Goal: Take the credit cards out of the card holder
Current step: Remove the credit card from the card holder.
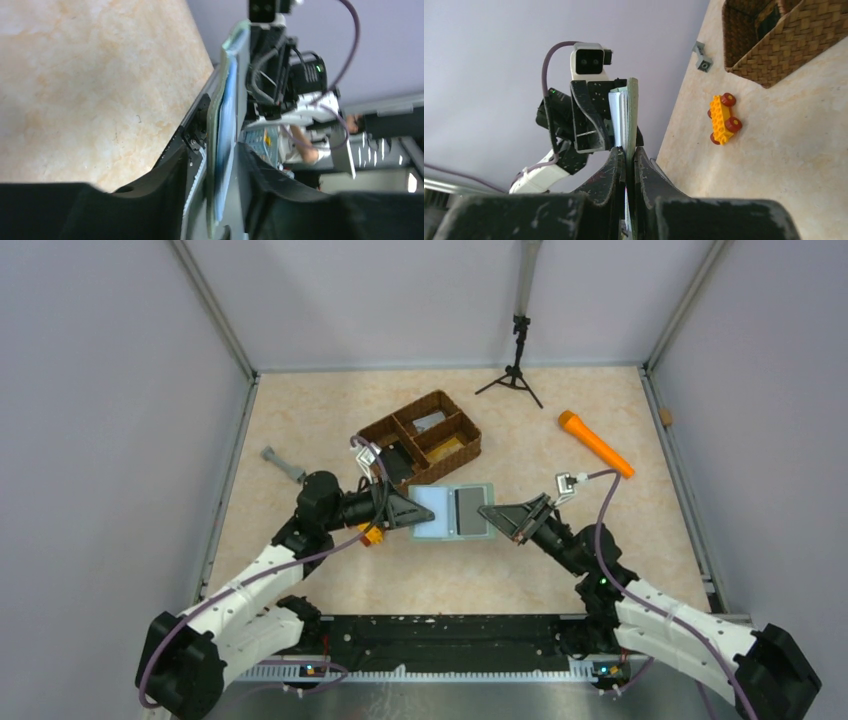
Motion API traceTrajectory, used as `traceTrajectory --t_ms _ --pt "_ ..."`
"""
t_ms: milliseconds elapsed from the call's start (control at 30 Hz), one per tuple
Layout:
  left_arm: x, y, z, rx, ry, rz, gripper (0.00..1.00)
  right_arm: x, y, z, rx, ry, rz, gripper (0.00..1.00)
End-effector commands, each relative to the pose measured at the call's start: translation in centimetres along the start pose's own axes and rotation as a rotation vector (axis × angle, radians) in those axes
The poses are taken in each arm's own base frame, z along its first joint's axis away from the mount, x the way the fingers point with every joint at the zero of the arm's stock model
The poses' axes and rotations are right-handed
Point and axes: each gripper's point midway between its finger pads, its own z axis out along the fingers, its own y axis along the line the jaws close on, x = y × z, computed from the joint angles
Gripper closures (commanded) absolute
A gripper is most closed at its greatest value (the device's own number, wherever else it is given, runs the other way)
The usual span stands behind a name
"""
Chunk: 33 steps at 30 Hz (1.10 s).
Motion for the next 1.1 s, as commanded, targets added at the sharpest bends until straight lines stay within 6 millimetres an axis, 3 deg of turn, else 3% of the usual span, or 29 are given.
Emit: traceTrajectory --t_ms 0,100,200,367,533,667,833,1067 --pt "-1.6 3.8 -1.5 -0.322 -0.05 0.095 0.5 -1.4 -0.7 -0.3 0.065 -0.068 -0.018 1.0" --pt "-1.6 6.8 -4.0 -0.574 -0.042 0.101 0.44 -1.9 -1.8 -0.3 0.138 -0.081 -0.083 1.0" --pt "-1.6 6.4 -4.8 -0.608 -0.028 0.112 0.42 -2.4 -2.5 -0.4 0.224 -0.071 -0.169 1.0" --pt "-1.6 4.3 -4.3 -0.539 -0.032 0.091 0.45 -2.9 -2.7 -0.5 0.261 -0.066 -0.252 1.0" --pt "-0.3 0.6 -0.2 -0.289 0.02 0.089 0.51 -2.4 -2.1 0.0 0.237 -0.029 -0.273 1.0" --pt "0.8 -0.5 2.7 -0.171 0.108 0.084 0.55 -1.3 -1.4 0.5 0.192 0.031 -0.253 1.0" --pt "0.8 -0.1 4.2 -0.126 0.128 0.08 0.62 -0.7 -0.3 0.6 0.146 0.058 -0.215 1.0" --pt "0.9 0.8 5.0 -0.111 0.139 0.072 0.62 -0.2 0.5 0.5 0.088 0.062 -0.135 1.0"
